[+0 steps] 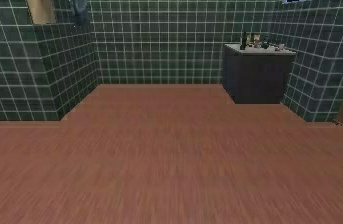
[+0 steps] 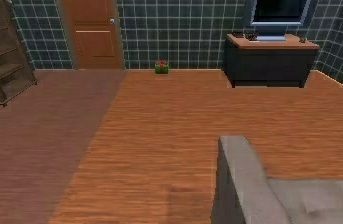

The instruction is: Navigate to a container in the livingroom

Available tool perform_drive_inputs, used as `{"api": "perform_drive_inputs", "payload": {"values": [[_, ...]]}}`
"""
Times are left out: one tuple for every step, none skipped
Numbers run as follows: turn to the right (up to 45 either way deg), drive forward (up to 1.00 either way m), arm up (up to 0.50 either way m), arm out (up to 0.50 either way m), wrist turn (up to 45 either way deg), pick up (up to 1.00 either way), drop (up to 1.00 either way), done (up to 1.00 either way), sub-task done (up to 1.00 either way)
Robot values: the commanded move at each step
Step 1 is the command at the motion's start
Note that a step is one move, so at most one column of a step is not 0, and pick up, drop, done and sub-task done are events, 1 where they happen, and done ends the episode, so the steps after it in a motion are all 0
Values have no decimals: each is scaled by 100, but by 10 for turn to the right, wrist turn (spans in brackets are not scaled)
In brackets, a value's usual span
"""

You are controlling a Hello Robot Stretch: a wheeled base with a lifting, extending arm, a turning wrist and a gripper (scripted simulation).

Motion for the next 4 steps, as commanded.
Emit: {"api": "perform_drive_inputs", "payload": {"values": [[0,30,0,0,0,0,0,0,0],[-450,0,0,0,0,0,0,0,0],[-450,0,0,0,0,0,0,0,0],[0,45,0,0,0,0,0,0,0]]}}
